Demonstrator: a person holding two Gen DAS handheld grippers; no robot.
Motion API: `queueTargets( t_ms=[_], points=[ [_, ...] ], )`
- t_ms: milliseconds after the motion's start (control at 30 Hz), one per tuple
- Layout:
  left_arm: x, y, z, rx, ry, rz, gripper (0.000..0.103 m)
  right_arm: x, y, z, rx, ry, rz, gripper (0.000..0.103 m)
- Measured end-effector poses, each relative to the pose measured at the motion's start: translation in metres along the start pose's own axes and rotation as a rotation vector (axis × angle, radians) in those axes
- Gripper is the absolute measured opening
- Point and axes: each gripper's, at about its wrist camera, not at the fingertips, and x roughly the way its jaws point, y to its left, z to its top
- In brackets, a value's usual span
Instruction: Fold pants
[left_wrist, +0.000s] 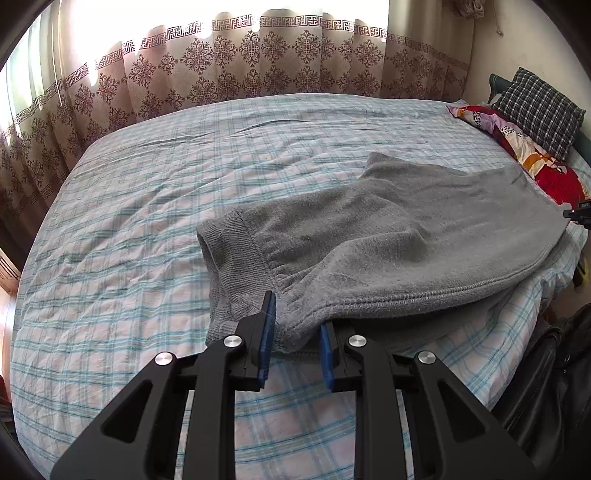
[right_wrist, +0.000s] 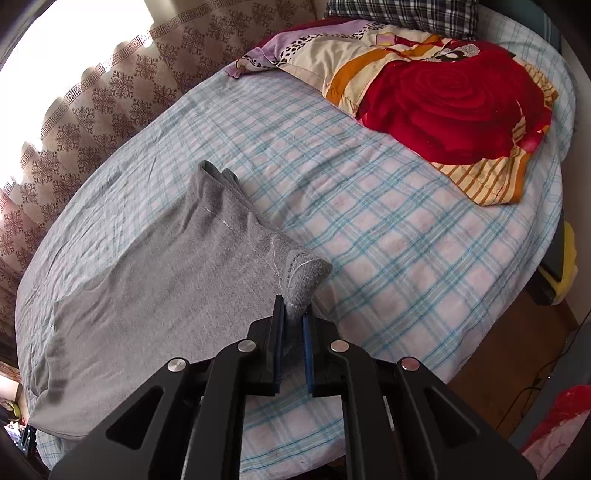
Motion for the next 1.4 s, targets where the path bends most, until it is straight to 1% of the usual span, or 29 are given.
queueTargets(
  t_ms=[100,133,167,233,333,433,533,633,700,767,833,900,933,1000,1033,1100,1133,1167,1267,1400],
  points=[
    [0.001,-0.004,-0.001,0.018,0.013,0.027,0.022,0.011,-0.007,-0.007,0.02,0.017,-0.001,0.008],
    [0.001,-0.005,-0.002,0.019,0.019,0.04,0.025,0.013,-0.008,-0.009,0.022,0.017,-0.001,0.008],
    [0.002,-0.005,-0.002,0.019,0.027,0.052,0.027,0.014,-0.008,-0.01,0.015,0.013,-0.004,0.008],
    [0.002,-0.005,-0.003,0.021,0.038,0.076,0.038,0.014,-0.004,-0.011,-0.012,0.0,-0.017,0.008],
    [0.0,-0.003,-0.004,0.026,0.051,0.116,0.049,0.015,-0.002,-0.011,-0.032,-0.006,-0.024,0.008],
    [-0.003,0.0,-0.006,0.036,0.062,0.155,0.055,0.017,-0.005,-0.011,-0.023,-0.003,-0.014,0.009],
    [-0.007,0.001,-0.005,0.051,0.069,0.194,0.057,0.018,-0.005,-0.011,-0.027,-0.002,-0.01,0.009],
    [-0.012,0.0,-0.006,0.085,0.071,0.225,0.058,0.017,-0.004,-0.012,-0.035,-0.006,-0.013,0.009],
    [-0.014,0.002,-0.008,0.103,0.079,0.249,0.06,0.018,-0.005,-0.012,-0.037,-0.007,-0.012,0.009],
    [-0.013,0.007,-0.01,0.105,0.098,0.294,0.06,0.018,-0.004,-0.012,-0.041,-0.007,-0.013,0.009],
    [-0.01,0.02,-0.013,0.071,0.138,0.348,0.06,0.018,-0.004,-0.012,-0.046,-0.005,-0.013,0.01],
    [-0.011,0.039,-0.016,-0.016,0.171,0.404,0.06,0.018,-0.004,-0.011,-0.046,0.0,-0.008,0.012],
    [-0.016,0.044,-0.016,-0.061,0.157,0.401,0.06,0.018,-0.005,-0.011,-0.045,0.002,-0.003,0.015],
    [-0.024,0.044,-0.01,-0.119,0.116,0.362,0.06,0.018,-0.004,-0.011,-0.042,0.005,0.005,0.02],
    [-0.026,0.038,-0.006,-0.12,0.099,0.339,0.06,0.018,-0.003,-0.011,-0.044,0.006,0.008,0.024],
    [-0.024,0.021,0.006,-0.085,0.072,0.301,0.06,0.017,-0.001,-0.011,-0.054,0.005,0.007,0.035],
    [-0.02,0.011,0.013,-0.063,0.062,0.288,0.06,0.017,0.0,-0.012,-0.059,0.003,0.0,0.044],
    [-0.016,0.002,0.019,-0.045,0.052,0.269,0.06,0.017,0.001,-0.012,-0.065,0.0,-0.006,0.046],
    [0.0,-0.022,0.038,-0.011,0.041,0.197,0.06,0.016,0.0,-0.011,-0.063,-0.004,-0.026,0.046],
    [0.03,-0.047,0.052,0.03,0.057,0.145,0.058,0.014,-0.01,-0.008,-0.028,-0.02,-0.06,0.046]
  ],
)
